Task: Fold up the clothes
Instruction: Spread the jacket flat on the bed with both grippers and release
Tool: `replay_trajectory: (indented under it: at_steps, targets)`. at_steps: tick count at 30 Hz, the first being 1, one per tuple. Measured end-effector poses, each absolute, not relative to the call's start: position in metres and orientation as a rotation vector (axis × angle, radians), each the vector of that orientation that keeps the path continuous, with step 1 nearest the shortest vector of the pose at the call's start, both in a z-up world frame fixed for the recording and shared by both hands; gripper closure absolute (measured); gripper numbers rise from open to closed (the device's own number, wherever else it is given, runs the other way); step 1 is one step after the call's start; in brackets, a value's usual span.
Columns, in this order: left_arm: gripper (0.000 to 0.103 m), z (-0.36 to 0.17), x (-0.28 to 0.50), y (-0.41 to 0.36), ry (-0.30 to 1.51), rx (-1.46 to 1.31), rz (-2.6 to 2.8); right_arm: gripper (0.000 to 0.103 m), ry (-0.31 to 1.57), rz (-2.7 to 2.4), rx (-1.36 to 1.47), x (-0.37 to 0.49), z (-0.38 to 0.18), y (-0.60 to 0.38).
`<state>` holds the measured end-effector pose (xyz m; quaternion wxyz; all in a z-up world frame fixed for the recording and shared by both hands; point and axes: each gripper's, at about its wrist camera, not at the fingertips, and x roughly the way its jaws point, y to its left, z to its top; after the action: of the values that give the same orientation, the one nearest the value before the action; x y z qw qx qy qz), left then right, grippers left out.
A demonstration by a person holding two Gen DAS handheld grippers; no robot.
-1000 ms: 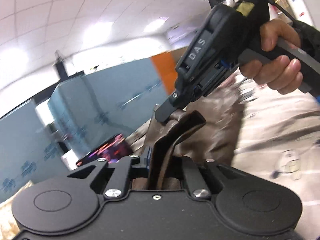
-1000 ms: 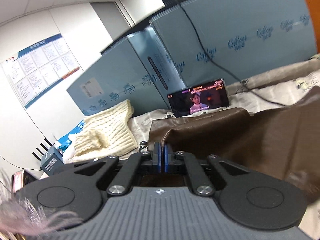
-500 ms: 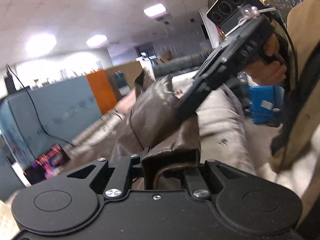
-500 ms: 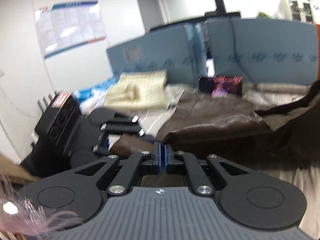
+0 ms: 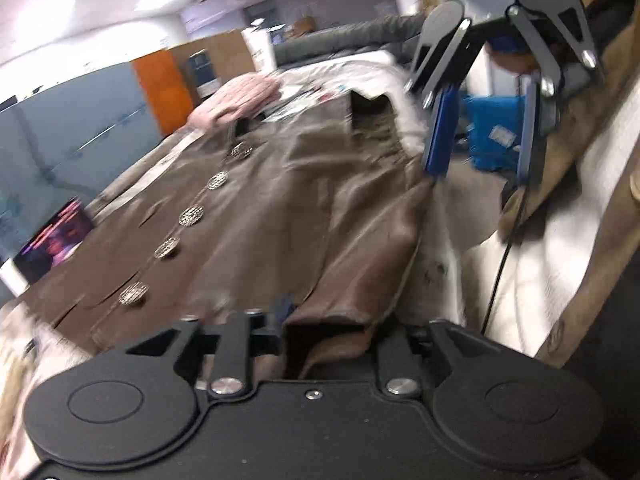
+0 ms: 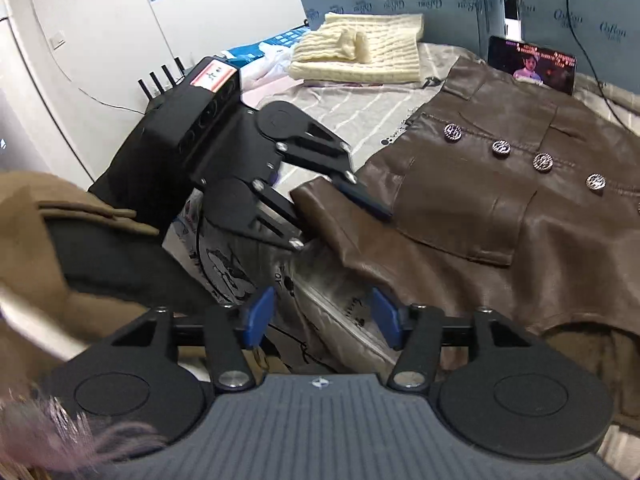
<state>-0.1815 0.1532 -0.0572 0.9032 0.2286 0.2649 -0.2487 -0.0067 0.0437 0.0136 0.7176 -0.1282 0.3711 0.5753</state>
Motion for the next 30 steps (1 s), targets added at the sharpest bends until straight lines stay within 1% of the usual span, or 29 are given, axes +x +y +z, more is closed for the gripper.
replay_trajectory:
  at_steps: [1, 2, 3, 4, 6, 8, 9, 11, 13, 15, 18, 21, 24, 25, 26, 27, 28, 29, 30]
  targets:
    - [0.039, -0.056, -0.188, 0.161, 0.560, 0.472, -0.467, 0.045, 0.801, 1.262, -0.273, -0.003, 0.018, 0.037]
    - [0.033, -0.054, -0.194, 0.168, 0.572, 0.470, -0.419, 0.040, 0.782, 1.252, -0.262, 0.000, 0.022, 0.030]
    - [0.032, -0.051, -0.199, 0.177, 0.580, 0.454, -0.377, 0.037, 0.762, 1.242, -0.251, 0.003, 0.025, 0.022]
    - [0.032, -0.045, -0.204, 0.188, 0.571, 0.427, -0.331, 0.035, 0.737, 1.226, -0.242, 0.007, 0.030, 0.016]
    - [0.029, -0.033, -0.203, 0.208, 0.497, 0.329, -0.229, 0.027, 0.635, 1.149, -0.228, 0.016, 0.044, 0.002]
    - [0.014, -0.022, -0.198, 0.226, 0.413, 0.215, -0.129, 0.022, 0.535, 1.056, -0.197, 0.034, 0.055, -0.011]
    - [0.013, -0.017, -0.194, 0.234, 0.367, 0.150, -0.081, 0.021, 0.496, 1.006, -0.178, 0.046, 0.059, -0.017]
    - [0.012, -0.012, -0.177, 0.247, 0.317, 0.049, -0.021, 0.021, 0.479, 0.893, -0.140, 0.080, 0.059, -0.027]
    - [0.012, -0.010, -0.148, 0.254, 0.307, -0.020, 0.038, 0.021, 0.461, 0.781, -0.103, 0.114, 0.059, -0.037]
    - [0.012, -0.010, -0.115, 0.258, 0.338, -0.063, 0.090, 0.021, 0.451, 0.674, -0.063, 0.148, 0.057, -0.046]
    - [0.012, -0.018, -0.066, 0.261, 0.434, -0.079, 0.154, 0.021, 0.531, 0.569, 0.024, 0.205, 0.039, -0.060]
    - [0.014, -0.035, -0.038, 0.263, 0.549, -0.113, 0.199, 0.022, 0.616, 0.498, 0.094, 0.249, 0.017, -0.069]
    - [0.015, -0.050, -0.029, 0.260, 0.608, -0.136, 0.207, 0.023, 0.684, 0.473, 0.155, 0.278, -0.005, -0.076]
    - [0.021, -0.053, -0.028, 0.259, 0.620, -0.136, 0.209, 0.023, 0.706, 0.472, 0.174, 0.288, -0.014, -0.073]
    - [0.029, -0.057, -0.027, 0.257, 0.636, -0.136, 0.212, 0.025, 0.728, 0.473, 0.191, 0.294, -0.019, -0.073]
    - [0.033, -0.062, -0.026, 0.255, 0.651, -0.135, 0.213, 0.027, 0.750, 0.472, 0.207, 0.300, -0.025, -0.071]
    - [0.040, -0.065, -0.026, 0.251, 0.655, -0.131, 0.208, 0.028, 0.774, 0.464, 0.222, 0.309, -0.031, -0.068]
    - [0.047, -0.066, -0.028, 0.248, 0.650, -0.120, 0.200, 0.032, 0.796, 0.456, 0.234, 0.316, -0.037, -0.066]
    - [0.050, -0.066, -0.029, 0.243, 0.642, -0.102, 0.194, 0.040, 0.808, 0.451, 0.238, 0.318, -0.040, -0.063]
